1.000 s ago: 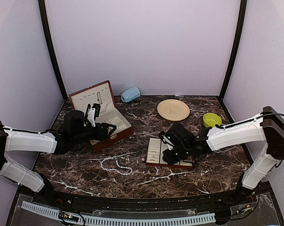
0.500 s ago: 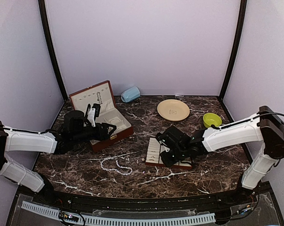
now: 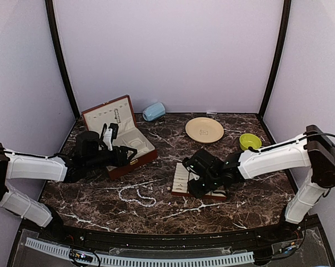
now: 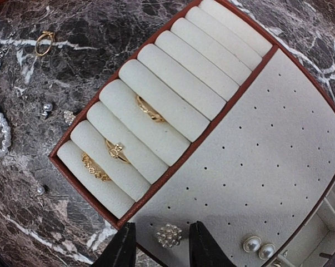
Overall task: Organize the mixed jewelry
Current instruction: Insert the earring into the earring holder, then adjust the earring on the earring holder.
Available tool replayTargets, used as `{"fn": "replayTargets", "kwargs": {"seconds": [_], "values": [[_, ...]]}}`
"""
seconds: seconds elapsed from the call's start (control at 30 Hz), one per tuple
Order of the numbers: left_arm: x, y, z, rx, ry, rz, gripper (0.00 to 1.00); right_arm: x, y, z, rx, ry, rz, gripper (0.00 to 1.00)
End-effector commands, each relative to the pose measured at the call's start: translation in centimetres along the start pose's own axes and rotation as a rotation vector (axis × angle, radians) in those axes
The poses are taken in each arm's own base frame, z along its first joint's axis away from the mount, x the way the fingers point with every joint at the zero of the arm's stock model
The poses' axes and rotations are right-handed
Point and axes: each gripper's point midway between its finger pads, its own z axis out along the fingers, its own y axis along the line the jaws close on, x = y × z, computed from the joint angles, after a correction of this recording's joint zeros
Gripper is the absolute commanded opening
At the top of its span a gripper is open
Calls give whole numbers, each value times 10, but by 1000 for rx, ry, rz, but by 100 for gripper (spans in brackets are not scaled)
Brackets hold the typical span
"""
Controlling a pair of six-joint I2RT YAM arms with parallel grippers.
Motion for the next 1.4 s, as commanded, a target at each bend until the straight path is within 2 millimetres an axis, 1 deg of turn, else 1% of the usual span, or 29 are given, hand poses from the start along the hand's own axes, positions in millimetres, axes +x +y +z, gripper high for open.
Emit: {"fn": "replayTargets", "kwargs": {"seconds": [0.0,0.07,0.2,0.27,0.5,0.6,0.87,1.37], "values": [[-4,-2,-6,13,-20,6,56,-15,4,-13,0,-36,7,40],[-2,-1,-6,12,-15,5,56,-22,5,-19,-2,-57,12,47],[-2,-1,-7,14,-17,-1,56,-29,3,-25,10,-75,25,50],[-2,-2,-7,16,-20,-4,56,-31,3,-25,6,-78,35,45],[-3,-2,-8,19,-22,-3,56,-25,2,-20,5,-63,47,20],[-3,-3,-8,21,-22,-4,56,-20,0,-18,10,-52,51,13],[-3,-3,-8,24,-20,-3,56,-16,-2,-10,25,-29,61,7],[-2,-2,-8,20,-21,-2,56,2,-8,5,29,25,89,6]]}}
